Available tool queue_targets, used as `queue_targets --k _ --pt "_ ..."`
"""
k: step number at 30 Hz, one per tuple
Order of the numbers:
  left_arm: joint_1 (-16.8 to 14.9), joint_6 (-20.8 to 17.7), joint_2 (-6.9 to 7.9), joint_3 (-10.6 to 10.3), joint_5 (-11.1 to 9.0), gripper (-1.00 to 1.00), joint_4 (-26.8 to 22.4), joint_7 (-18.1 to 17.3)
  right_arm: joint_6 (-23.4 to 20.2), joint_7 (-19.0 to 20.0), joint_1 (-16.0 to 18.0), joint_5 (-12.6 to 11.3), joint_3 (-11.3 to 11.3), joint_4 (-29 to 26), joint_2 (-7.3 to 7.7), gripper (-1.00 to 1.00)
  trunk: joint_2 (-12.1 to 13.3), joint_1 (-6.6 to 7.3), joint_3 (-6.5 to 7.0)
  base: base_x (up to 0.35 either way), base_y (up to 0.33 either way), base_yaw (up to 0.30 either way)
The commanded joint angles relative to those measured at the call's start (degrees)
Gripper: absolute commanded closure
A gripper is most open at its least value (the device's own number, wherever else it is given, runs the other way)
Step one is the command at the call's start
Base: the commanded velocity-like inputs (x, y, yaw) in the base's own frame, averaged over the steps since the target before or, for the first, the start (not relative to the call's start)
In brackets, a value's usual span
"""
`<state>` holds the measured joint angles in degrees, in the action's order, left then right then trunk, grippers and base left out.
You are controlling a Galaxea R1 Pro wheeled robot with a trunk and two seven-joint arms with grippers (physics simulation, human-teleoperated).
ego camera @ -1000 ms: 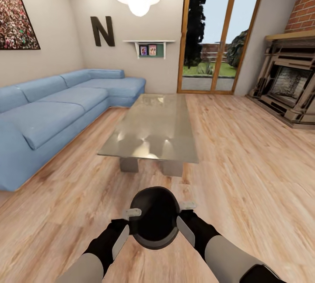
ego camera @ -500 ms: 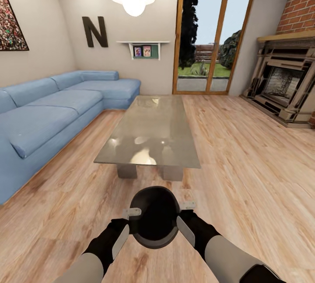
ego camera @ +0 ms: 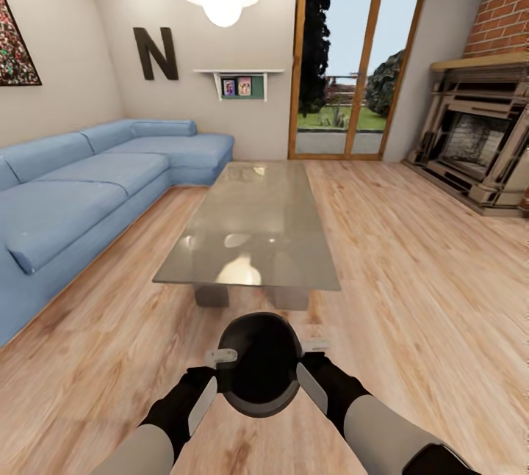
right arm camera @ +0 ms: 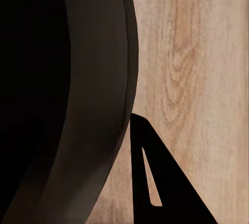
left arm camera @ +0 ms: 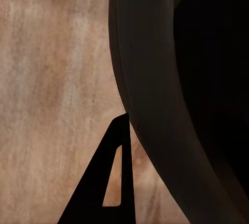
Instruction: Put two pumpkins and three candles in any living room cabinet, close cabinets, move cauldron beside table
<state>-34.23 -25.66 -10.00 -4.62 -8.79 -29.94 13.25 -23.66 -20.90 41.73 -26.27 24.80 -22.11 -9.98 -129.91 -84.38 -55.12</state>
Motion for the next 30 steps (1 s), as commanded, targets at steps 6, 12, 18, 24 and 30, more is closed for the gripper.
queue_targets --k 6,12,18,24,30 --pt "0.0 0.1 0.00 0.4 -2.8 1.00 0.1 -0.2 1.0 0.9 0.0 -0.3 0.1 -0.2 -0.02 1.00 0.0 0.00 0.36 0.024 0.012 -0.184" --pt "0.0 0.1 0.00 0.4 -2.8 1.00 0.1 -0.2 1.1 0.9 0.0 -0.3 0.1 -0.2 -0.02 1.00 0.0 0.00 0.42 0.136 0.068 -0.033" --pt "0.0 0.2 0.00 0.3 -2.8 1.00 0.1 -0.2 1.1 0.9 0.0 -0.3 0.1 -0.2 -0.02 1.00 0.0 0.00 0.42 0.014 0.005 -0.002" --pt "0.0 0.3 0.00 0.3 -2.8 1.00 0.1 -0.2 1.8 0.9 0.0 -0.3 0.1 -0.2 -0.02 1.00 0.0 0.00 0.43 0.001 0.000 0.000" --pt "0.0 0.2 0.00 0.3 -2.8 1.00 0.1 -0.2 2.0 1.4 0.0 -0.3 0.1 -0.2 -0.02 1.00 -2.4 -1.31 -0.65 0.000 0.000 0.000"
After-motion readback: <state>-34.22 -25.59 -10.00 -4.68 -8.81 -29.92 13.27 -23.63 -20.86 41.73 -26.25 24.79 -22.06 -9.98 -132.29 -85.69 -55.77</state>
